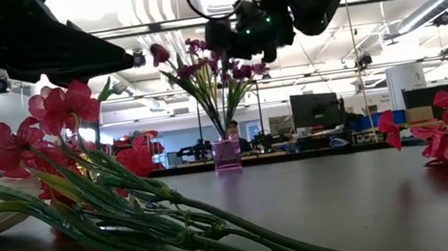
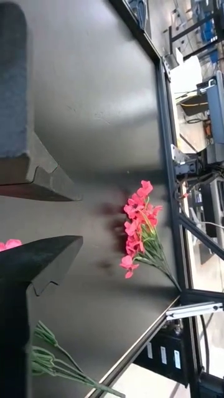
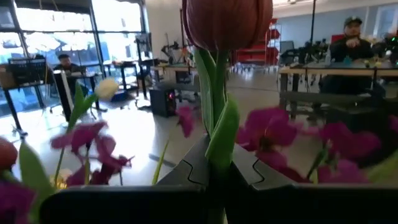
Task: Sort flowers into vase by color
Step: Put the red tulip into the purple vase
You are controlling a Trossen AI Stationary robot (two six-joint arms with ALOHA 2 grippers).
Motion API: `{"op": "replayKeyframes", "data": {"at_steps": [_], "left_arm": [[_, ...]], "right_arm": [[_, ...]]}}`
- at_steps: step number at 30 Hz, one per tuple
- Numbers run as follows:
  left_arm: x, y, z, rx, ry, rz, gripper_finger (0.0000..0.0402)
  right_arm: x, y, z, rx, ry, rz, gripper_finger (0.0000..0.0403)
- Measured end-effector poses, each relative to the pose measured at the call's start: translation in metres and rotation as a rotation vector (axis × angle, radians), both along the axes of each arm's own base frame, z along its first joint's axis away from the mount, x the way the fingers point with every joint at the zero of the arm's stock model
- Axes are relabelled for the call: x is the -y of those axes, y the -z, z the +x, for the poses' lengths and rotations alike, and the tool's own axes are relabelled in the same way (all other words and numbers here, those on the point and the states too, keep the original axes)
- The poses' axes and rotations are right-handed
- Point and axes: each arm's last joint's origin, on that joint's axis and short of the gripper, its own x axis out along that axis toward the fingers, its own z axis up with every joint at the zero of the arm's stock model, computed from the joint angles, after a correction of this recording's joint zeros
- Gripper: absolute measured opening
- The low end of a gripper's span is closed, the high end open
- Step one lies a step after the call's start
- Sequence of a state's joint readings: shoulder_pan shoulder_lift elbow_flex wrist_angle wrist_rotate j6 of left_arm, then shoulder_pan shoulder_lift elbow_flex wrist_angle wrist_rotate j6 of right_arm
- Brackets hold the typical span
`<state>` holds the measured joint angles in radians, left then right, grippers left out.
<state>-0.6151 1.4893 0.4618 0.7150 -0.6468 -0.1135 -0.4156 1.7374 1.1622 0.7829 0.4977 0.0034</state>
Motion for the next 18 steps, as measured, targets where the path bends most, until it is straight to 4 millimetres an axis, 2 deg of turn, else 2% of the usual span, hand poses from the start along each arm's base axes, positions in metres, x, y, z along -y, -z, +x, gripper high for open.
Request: {"op": "replayKeyframes", "data": {"at_steps": [9,14,18], "left_arm": [[0.0,-0.004,-0.002,0.006,0.004,-0.005,0.0086],[0.0,-0.004,-0.002,0.008,-0.007,-0.002,0.0086],[-0.003,-0.008,-0.004,0.022,-0.063,-0.033,0.0086]], "right_arm": [[0.002,0.016,0.001,-0.129,0.006,0.108,0.0021],[0.001,0.023,0.001,-0.224,-0.001,0.148,0.0068],[0.001,0.022,0.001,-0.307,-0.003,0.186,0.0118]]}}
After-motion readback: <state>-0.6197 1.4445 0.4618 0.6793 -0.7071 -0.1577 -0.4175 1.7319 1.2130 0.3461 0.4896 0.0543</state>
